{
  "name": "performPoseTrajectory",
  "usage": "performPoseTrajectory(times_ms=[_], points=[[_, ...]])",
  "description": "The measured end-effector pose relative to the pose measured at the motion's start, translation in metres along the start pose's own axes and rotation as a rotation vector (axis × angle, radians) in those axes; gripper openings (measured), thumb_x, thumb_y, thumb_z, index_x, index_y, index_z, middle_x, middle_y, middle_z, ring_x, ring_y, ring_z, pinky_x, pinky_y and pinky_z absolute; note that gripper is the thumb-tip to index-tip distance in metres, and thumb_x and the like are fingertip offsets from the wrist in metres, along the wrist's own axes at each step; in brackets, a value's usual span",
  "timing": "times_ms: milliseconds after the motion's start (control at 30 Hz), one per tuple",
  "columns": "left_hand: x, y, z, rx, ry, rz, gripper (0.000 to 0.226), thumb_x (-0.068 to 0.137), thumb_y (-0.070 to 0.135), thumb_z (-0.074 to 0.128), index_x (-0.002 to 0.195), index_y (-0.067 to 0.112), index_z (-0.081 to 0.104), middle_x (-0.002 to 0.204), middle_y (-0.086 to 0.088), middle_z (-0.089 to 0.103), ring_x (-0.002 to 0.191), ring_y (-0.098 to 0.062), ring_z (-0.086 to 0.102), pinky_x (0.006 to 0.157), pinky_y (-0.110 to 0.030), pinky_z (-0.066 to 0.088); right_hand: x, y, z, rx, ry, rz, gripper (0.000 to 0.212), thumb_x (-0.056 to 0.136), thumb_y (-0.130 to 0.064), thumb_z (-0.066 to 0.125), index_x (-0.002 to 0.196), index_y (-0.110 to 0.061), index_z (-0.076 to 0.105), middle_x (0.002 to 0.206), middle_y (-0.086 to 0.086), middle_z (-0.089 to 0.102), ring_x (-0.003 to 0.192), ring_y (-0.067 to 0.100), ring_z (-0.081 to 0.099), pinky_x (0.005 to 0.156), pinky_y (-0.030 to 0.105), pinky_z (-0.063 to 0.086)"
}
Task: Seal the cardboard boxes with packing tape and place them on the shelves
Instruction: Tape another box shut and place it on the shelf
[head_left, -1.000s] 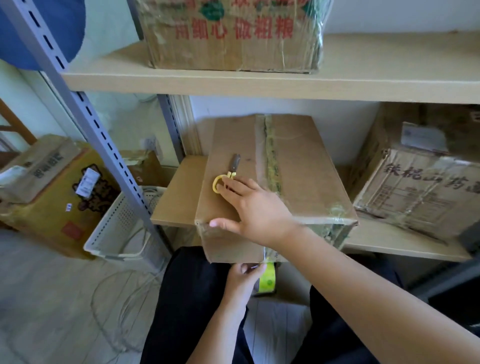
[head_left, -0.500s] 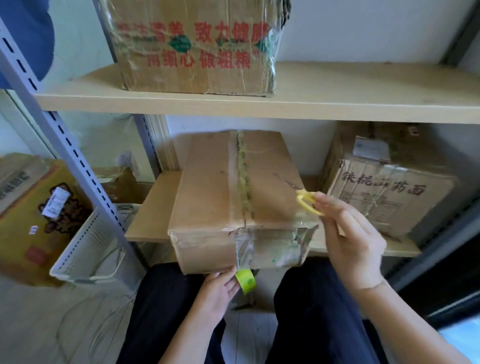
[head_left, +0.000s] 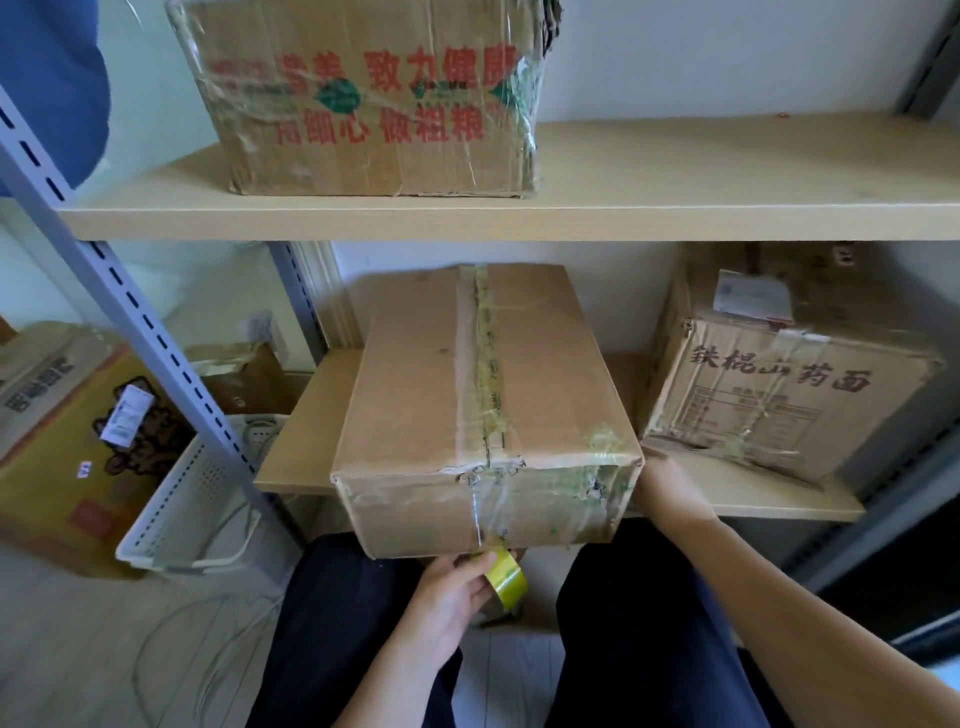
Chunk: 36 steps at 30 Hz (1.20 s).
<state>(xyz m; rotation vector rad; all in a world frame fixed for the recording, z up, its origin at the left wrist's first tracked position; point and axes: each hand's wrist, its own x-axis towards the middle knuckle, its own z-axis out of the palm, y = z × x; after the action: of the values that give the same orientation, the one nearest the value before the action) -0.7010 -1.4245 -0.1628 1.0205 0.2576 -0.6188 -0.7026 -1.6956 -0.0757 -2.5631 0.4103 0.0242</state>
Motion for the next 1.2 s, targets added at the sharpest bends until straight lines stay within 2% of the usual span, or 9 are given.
performPoseTrajectory(times_ms=[167, 267, 400, 533, 600, 767, 933, 1100, 1200], points=[[0.004, 0.006, 0.002, -0.02, 0.042, -0.011, 0.035, 0.083, -0.013, 0.06, 0.118, -0.011, 0.062, 0.114, -0.027, 0.069, 0.095, -0.03, 0.072, 0.073, -0.033, 0.06, 0.007, -0.012, -0.003, 0.167, 0.03, 0.06, 0.027, 0.098, -0.009, 0.052, 0.121, -0.014, 0.065, 0.12, 0.008, 0.068, 0.11, 0.026, 0.063, 0.086, 0.03, 0.049], [-0.001, 0.01, 0.009, 0.027, 0.077, 0.011, 0.033, 0.085, -0.015, 0.058, 0.117, -0.011, 0.064, 0.111, -0.024, 0.071, 0.092, -0.026, 0.073, 0.071, -0.032, 0.06, -0.02, -0.026, 0.005, 0.703, 0.193, 0.075, 0.038, 0.102, -0.044, 0.045, 0.135, -0.028, 0.057, 0.13, -0.006, 0.063, 0.123, 0.015, 0.056, 0.105, 0.034, 0.043], [-0.019, 0.02, 0.024, 0.023, 0.139, 0.071, 0.026, 0.085, -0.016, 0.057, 0.109, -0.008, 0.066, 0.105, -0.023, 0.072, 0.091, -0.03, 0.071, 0.078, -0.036, 0.059, -0.05, -0.042, 0.018, 1.097, 0.059, 0.099, 0.077, 0.079, -0.088, 0.035, 0.128, -0.034, 0.061, 0.126, -0.012, 0.065, 0.124, 0.008, 0.055, 0.115, 0.041, 0.036], [-0.068, 0.047, 0.04, 0.12, 0.039, 0.174, 0.031, 0.086, -0.015, 0.055, 0.114, -0.006, 0.066, 0.108, -0.02, 0.073, 0.103, -0.034, 0.071, 0.087, -0.041, 0.058, -0.074, -0.065, -0.013, 0.844, 0.168, -0.101, 0.035, 0.099, -0.053, 0.043, 0.128, -0.04, 0.055, 0.106, -0.033, 0.066, 0.105, -0.016, 0.056, 0.089, 0.01, 0.044], [-0.102, 0.06, 0.049, 0.158, -0.008, 0.213, 0.034, 0.087, -0.014, 0.054, 0.117, -0.003, 0.065, 0.112, -0.019, 0.072, 0.104, -0.034, 0.07, 0.093, -0.044, 0.055, -0.09, -0.078, -0.032, 0.704, 0.276, -0.134, 0.024, 0.101, -0.042, 0.047, 0.118, -0.035, 0.061, 0.092, -0.024, 0.069, 0.095, -0.006, 0.062, 0.079, 0.016, 0.047], [-0.186, 0.08, 0.063, 0.296, -0.048, 0.285, 0.026, 0.088, -0.009, 0.056, 0.111, -0.003, 0.068, 0.11, -0.023, 0.072, 0.102, -0.034, 0.071, 0.093, -0.047, 0.054, -0.141, -0.108, -0.075, 0.544, 0.411, -0.147, 0.03, 0.102, -0.041, 0.045, 0.079, -0.025, 0.057, 0.072, -0.011, 0.06, 0.07, 0.002, 0.055, 0.057, 0.009, 0.039], [-0.251, 0.121, 0.083, 0.397, -0.126, 0.332, 0.021, 0.091, 0.006, 0.06, 0.105, -0.008, 0.069, 0.101, -0.024, 0.073, 0.096, -0.038, 0.072, 0.085, -0.045, 0.059, -0.176, -0.144, -0.141, 0.255, 0.463, -0.064, 0.058, 0.099, -0.057, 0.035, 0.073, -0.011, 0.058, 0.068, 0.005, 0.059, 0.065, 0.02, 0.056, 0.057, 0.032, 0.041], [-0.243, 0.169, 0.102, 0.475, -0.067, 0.314, 0.037, 0.091, 0.029, 0.065, 0.107, -0.004, 0.07, 0.104, -0.031, 0.07, 0.103, -0.047, 0.067, 0.096, -0.061, 0.051, -0.15, -0.18, -0.168, 0.003, 0.51, -0.081, 0.045, 0.101, -0.047, 0.041, 0.123, -0.01, 0.054, 0.115, 0.02, 0.063, 0.094, 0.036, 0.059, 0.073, 0.038, 0.046], [-0.227, 0.181, 0.111, 0.517, -0.062, 0.292, 0.042, 0.093, 0.034, 0.058, 0.107, -0.004, 0.069, 0.103, -0.035, 0.068, 0.101, -0.05, 0.067, 0.094, -0.062, 0.051, -0.145, -0.198, -0.156, -0.348, 0.561, -0.295, 0.064, 0.1, -0.051, 0.038, 0.155, -0.023, 0.023, 0.163, 0.013, 0.018, 0.145, 0.039, 0.026, 0.112, 0.049, 0.032]])
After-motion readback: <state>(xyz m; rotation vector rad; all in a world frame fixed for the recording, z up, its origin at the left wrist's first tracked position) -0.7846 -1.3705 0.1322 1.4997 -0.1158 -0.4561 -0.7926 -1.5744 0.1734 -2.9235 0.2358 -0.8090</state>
